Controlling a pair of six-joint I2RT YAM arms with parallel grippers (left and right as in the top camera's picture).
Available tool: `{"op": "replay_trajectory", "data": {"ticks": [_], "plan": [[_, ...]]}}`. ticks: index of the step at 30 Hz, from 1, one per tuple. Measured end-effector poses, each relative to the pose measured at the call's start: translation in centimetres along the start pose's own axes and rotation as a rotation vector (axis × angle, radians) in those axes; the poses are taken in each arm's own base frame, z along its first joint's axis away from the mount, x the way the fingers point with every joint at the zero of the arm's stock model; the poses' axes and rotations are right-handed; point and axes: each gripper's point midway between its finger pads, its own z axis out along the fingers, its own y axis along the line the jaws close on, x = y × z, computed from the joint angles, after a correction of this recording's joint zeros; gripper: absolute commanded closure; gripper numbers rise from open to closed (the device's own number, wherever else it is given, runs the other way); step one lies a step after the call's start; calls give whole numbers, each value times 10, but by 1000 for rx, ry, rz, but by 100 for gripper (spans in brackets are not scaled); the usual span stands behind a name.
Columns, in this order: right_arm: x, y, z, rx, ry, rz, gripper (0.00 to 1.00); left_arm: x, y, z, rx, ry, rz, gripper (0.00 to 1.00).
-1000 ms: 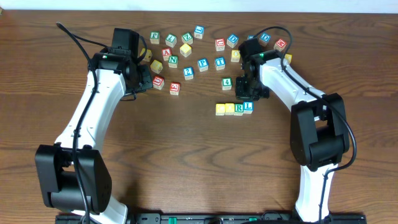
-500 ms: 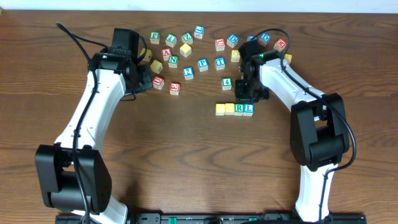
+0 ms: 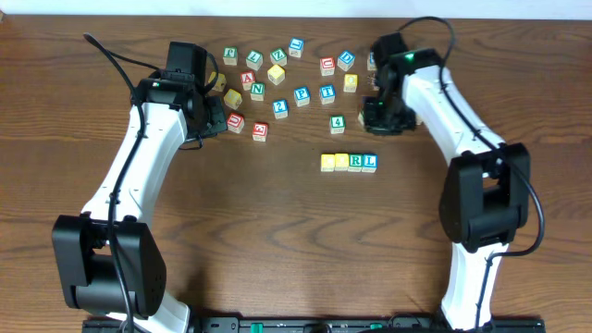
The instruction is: Spell out CORL
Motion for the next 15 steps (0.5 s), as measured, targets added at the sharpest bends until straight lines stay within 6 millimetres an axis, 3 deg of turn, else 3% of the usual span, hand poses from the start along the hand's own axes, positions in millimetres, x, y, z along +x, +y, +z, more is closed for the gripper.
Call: {"op": "replay_trajectory", "data": {"ticks": [3,6,11,15], "plan": [[15,-21,8,31,73,44,92,0,0,0,0,0,0,92],[32,-26,23,49,127,52,93,0,0,0,0,0,0,92],[49,-22,46,41,156,36,95,0,0,0,0,0,0,92],[50,-10,55,9,143,18,94,0,0,0,0,0,0,92]]}}
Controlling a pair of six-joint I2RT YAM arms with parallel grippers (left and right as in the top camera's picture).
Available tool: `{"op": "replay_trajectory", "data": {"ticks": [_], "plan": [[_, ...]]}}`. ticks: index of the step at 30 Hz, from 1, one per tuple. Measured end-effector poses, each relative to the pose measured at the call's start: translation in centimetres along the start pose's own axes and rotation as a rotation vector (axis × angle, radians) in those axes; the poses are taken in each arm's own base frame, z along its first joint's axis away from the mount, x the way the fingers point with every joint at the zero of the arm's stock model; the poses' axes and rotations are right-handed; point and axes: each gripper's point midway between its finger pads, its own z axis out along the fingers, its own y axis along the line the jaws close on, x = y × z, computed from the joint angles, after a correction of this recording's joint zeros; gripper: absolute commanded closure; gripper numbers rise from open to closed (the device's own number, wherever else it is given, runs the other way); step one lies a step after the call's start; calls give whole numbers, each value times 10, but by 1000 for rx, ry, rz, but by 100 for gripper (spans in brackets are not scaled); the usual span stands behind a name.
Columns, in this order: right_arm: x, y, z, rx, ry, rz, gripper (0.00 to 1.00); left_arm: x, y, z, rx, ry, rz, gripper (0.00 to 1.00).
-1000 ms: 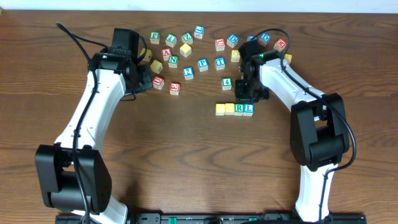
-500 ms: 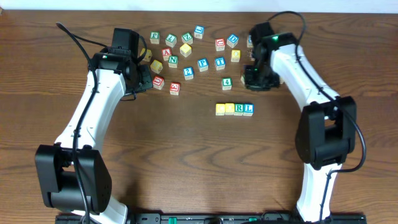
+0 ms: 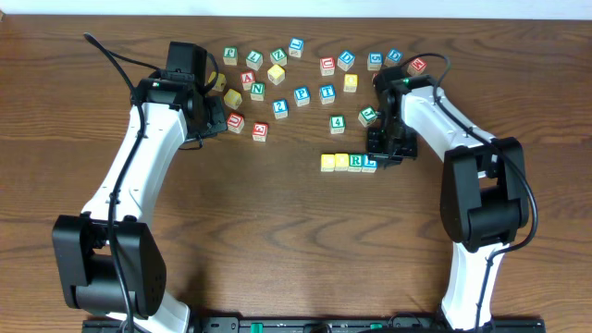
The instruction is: Spell out CORL
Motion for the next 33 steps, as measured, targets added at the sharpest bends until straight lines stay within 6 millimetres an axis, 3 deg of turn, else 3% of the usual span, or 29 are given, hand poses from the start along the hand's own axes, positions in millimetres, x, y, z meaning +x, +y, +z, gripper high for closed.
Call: {"op": "replay_trajectory", "data": {"ticks": [20,26,29,33], "plan": [[-1,55,3,-42,-82,-145,92,0,0,0,0,0,0,92],[-2,56,2,-44,-87,-146,91,0,0,0,0,0,0,92],[-2,56,2,-43,-86,-147,82,0,0,0,0,0,0,92],[6,50,-1,-26,-44,-145,78,6,3,0,-10,27,11,92]]}}
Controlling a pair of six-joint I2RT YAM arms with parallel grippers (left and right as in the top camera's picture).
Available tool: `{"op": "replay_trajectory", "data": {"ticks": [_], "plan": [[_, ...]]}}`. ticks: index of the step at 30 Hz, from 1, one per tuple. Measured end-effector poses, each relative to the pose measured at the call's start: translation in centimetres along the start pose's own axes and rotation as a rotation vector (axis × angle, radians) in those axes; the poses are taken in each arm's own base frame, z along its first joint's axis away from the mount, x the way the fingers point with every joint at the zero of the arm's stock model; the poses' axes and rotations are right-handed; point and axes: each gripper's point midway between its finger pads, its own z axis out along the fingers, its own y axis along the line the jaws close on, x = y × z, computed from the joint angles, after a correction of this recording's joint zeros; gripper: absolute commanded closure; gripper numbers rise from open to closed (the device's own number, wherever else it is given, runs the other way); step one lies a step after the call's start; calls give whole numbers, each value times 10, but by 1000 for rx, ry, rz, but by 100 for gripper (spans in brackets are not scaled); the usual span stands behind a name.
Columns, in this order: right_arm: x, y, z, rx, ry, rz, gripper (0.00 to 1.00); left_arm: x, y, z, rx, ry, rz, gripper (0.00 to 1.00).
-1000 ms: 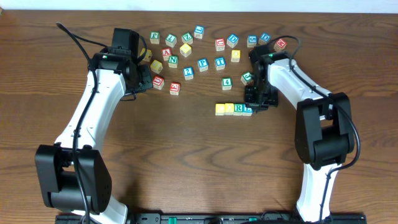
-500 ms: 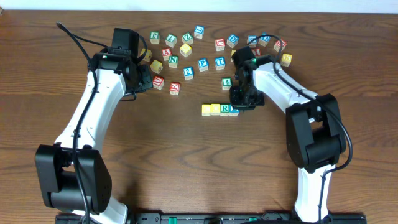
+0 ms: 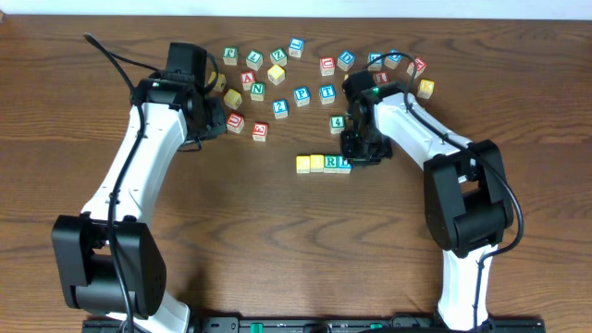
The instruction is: Spell out CORL
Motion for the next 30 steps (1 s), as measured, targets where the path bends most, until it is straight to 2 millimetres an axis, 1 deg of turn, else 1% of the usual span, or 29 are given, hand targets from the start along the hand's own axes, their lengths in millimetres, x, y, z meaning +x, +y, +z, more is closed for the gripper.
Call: {"op": "replay_trajectory", "data": {"ticks": [2,3,4,5,6,7,8,9,10,11,12,14,15,16,20,25,27,30], "plan": [[-2,-2,-5,1,0,7,75,2,4,-3,-6,12,9,92],[-10,-5,-16,-2,-25,14,73,1,6,-7,-7,8,10,92],[-14,-8,-23,-4,-39,19,72,-4,10,-14,-5,-13,5,91],[-21,-13,-39,-11,-73,34,70,-11,15,-25,1,-45,-4,86],[-27,-16,-53,-17,-105,42,67,-16,20,-37,4,-78,-15,78],[-32,-20,-69,-24,-143,48,64,-22,31,-58,8,-130,-37,76],[-36,-25,-92,-33,-197,52,61,-25,40,-73,9,-165,-61,60],[-38,-29,-109,-37,-236,57,57,-27,48,-90,9,-203,-79,41],[-37,-32,-125,-42,-267,60,55,-26,57,-105,4,-229,-99,5],[-34,-37,-142,-44,-304,62,44,-24,63,-115,0,-244,-110,3],[-28,-44,-172,-45,-368,70,28,-18,70,-125,-6,-249,-124,3],[-18,-49,-200,-45,-426,66,18,-14,74,-132,-9,-252,-135,3],[-11,-52,-212,-41,-448,63,7,-13,75,-132,-9,-251,-136,3],[1,-56,-230,-34,-482,66,1,-13,75,-132,-10,-249,-136,3],[39,-64,-274,-23,-566,59,1,-13,75,-131,-11,-246,-137,3],[72,-68,-320,-43,-707,58,1,-12,75,-131,-11,-245,-136,3],[81,-70,-330,-48,-741,58,1,-12,75,-131,-11,-245,-136,3],[93,-72,-335,-46,-748,59,1,-12,75,-131,-11,-244,-136,3]]}}
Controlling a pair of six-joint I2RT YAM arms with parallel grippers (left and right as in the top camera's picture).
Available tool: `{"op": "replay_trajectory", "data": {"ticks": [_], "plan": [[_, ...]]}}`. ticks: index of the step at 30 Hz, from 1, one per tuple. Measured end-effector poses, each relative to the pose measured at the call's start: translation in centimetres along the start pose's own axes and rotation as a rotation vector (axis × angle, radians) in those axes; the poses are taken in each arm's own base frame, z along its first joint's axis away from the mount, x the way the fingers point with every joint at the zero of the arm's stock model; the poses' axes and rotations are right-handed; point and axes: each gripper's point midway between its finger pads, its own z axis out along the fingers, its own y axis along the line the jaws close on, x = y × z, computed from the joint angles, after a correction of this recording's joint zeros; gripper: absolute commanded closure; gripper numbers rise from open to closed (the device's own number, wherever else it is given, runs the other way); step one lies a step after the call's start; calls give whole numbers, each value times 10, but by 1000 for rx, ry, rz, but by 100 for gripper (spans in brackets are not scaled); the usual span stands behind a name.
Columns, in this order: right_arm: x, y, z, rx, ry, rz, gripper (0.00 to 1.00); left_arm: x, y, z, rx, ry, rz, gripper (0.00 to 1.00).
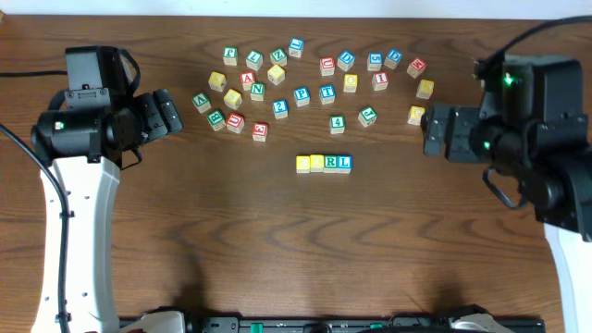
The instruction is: Spell out CORL
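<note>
A row of four letter blocks [324, 164] lies side by side at mid table: two yellow blocks on the left, then an R block [331, 163] and an L block [344, 163]. The faces of the two yellow blocks are too small to read. My left gripper [165, 111] hangs raised at the far left, well away from the row, apparently open and empty. At the far right my right gripper [433, 131] is also raised, apparently open with nothing in it.
Several loose letter blocks [302, 94] are scattered in a band across the back of the wooden table [277, 240], from about the left gripper's side to a yellow block [416, 114] close to the right gripper.
Both arms have pulled back and risen. The right gripper was at the row's right end and is now far right. The left gripper was by the left loose blocks and is now far left. The row has not moved.
The four-block row first lay right of centre, with the right gripper among the loose blocks behind it. The right gripper then stood at the row's L end. Later the row lay further left with the gripper still against it. Now both arms are away.
</note>
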Motion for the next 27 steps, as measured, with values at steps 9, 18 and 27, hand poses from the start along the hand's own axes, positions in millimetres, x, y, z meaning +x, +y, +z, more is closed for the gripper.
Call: {"op": "replay_trajectory", "data": {"ticks": [9,18,27], "plan": [[-11,3,-4,-17,-56,2,1,0,0,0,0,0,0,3],[-34,-22,2,-43,-464,55,1,0,0,0,0,1,0,3],[78,-65,37,-44,-847,90,1,0,0,0,0,1,0,3]]}}
